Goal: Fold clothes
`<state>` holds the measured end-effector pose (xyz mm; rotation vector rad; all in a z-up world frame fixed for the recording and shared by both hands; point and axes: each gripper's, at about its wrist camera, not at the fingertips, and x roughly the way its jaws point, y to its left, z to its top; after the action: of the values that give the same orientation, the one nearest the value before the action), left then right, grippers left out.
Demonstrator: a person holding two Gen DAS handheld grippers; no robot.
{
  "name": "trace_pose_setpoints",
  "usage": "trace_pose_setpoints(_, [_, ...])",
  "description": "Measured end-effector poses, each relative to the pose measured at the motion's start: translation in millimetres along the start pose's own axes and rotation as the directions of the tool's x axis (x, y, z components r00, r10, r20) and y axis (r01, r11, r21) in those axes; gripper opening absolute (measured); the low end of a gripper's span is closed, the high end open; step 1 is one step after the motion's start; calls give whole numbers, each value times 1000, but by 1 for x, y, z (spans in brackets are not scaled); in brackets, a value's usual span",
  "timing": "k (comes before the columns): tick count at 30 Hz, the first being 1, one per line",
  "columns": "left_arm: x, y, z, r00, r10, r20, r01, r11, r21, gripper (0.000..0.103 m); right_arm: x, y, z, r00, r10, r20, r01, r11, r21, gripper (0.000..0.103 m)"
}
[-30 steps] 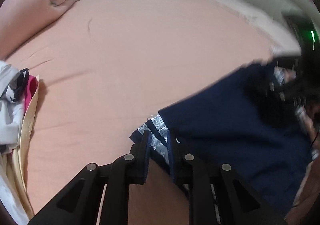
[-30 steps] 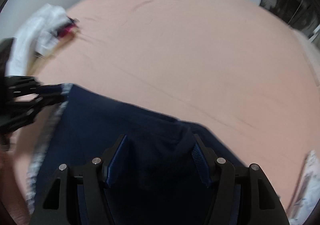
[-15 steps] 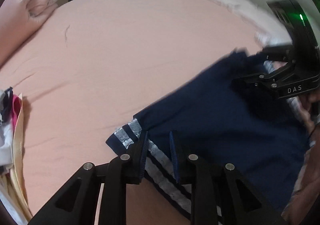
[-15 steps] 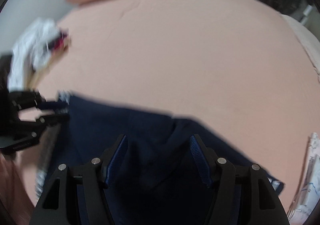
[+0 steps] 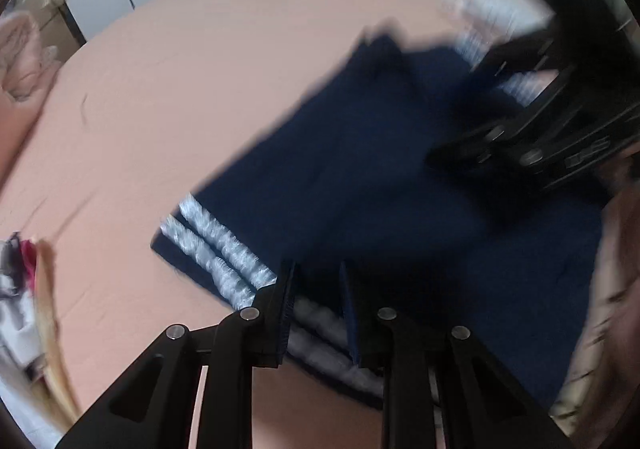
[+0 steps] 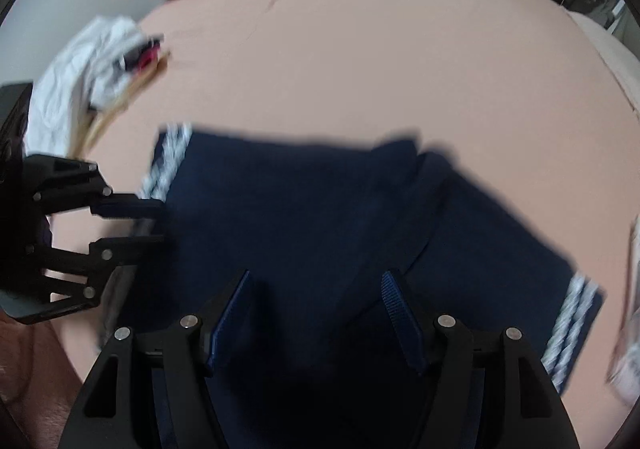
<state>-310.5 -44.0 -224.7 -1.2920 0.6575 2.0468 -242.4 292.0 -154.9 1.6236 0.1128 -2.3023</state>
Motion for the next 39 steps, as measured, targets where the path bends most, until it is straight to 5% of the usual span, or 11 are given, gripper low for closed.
trace_pose_setpoints(6, [0,47,-1,993,90,77,-68,967,-246,23,3,-36,16,983,-168,74,163,984,68,66])
trace_pose_setpoints(11, [-10,66,13,969,231,84,-192,924,-329,26,-10,-66,25,978,-190,88,176,973,148,66])
trace_pose_setpoints(14, [-26,58,9,986,103,132,-65,963,-262,30,-34,-61,7,988,-116,104,103,987,121,66])
trace_pose_setpoints(18, [-23,28,-15,997,-39,71,48,990,-133,33,-46,-37,-41,999,-1,34,-1,999,54,66])
trace_pose_setpoints(23, [-19,0,-35,999,-6,35,9,996,-85,33,-46,-1,-104,997,-76,-15,75,996,-53,66])
trace_pose_setpoints(26, [-53,-9,-41,997,-32,69,42,989,-142,33,-74,-8,-129,999,-45,13,45,998,43,66])
trace_pose_setpoints(29, [-73,-37,-47,995,-97,13,98,990,-104,45,-98,-14,-152,998,-55,37,54,998,40,66])
trace_pose_setpoints(31, [-74,-61,-57,993,-87,-75,82,994,-71,45,-99,-7,-140,997,-72,34,70,997,44,66])
trace_pose_setpoints(33, [-71,-57,-23,990,-70,-119,64,997,-53,45,-83,15,-129,999,-37,34,32,992,118,66])
trace_pose_setpoints(35, [-69,-64,-44,984,-57,-167,50,998,-46,45,-97,8,-144,998,-27,65,16,987,163,66])
trace_pose_setpoints(39, [-50,-70,-63,935,11,-355,-21,1000,-24,46,-60,26,-122,991,-132,-30,135,984,119,66])
